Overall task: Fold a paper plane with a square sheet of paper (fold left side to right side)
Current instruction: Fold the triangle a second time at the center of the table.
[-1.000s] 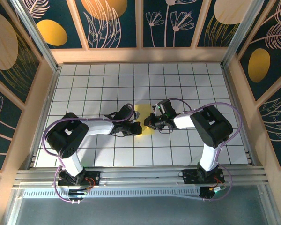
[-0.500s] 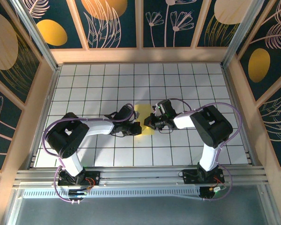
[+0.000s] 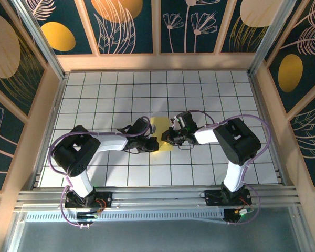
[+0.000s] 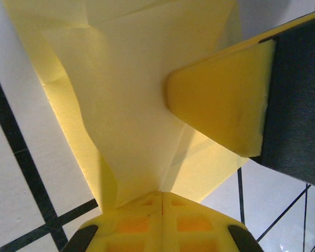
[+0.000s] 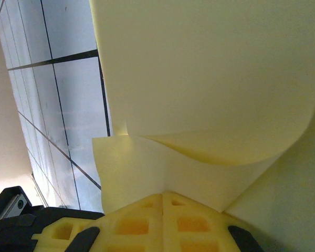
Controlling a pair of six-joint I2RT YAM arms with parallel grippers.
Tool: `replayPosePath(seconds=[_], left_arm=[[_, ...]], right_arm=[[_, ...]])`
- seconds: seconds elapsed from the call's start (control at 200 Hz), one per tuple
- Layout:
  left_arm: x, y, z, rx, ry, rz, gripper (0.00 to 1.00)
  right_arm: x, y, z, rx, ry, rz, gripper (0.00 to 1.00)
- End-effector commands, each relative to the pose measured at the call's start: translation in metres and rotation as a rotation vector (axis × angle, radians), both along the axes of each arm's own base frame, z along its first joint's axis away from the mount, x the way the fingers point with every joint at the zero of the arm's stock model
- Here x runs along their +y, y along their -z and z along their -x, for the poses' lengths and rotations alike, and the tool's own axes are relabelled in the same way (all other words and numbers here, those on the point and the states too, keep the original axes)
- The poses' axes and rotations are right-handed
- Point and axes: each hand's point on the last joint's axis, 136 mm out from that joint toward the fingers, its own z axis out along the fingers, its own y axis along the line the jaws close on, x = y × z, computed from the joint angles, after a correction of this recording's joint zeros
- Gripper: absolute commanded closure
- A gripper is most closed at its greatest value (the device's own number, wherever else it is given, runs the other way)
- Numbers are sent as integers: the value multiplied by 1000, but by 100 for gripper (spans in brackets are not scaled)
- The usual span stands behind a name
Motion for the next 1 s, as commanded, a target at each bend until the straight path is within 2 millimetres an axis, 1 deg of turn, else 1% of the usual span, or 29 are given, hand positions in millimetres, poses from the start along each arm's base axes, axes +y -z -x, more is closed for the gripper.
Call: replayPosePath(seconds=[0.0,0.11,0.18,0.37,0.435,0.505,0.57,0.741,0.996], left_arm=[[10,16,16,61,22,-32,98],[13,18,18,62,19,-38,98],[14,18,19,64,16,-41,99],[17,21,18,59,7,-61,100],[18,21,18,57,7,-64,100],[18,22,18,57,6,-66,100],[18,21,17,55,7,-66,100],[19,22,17,54,4,-73,100],[23,24,17,57,-7,-96,100]], right_arm=[[-11,29,14,75,-6,97,100],[-9,27,13,69,-12,89,100],[-5,20,10,50,-23,69,100],[5,-14,-3,-44,-29,-1,100],[7,-23,-6,-72,-29,-18,100],[10,-29,-5,-87,-27,-34,100],[12,-28,-4,-87,-31,-39,100],[13,-13,-2,-57,-23,-19,100],[2,9,-8,-47,-11,95,100]])
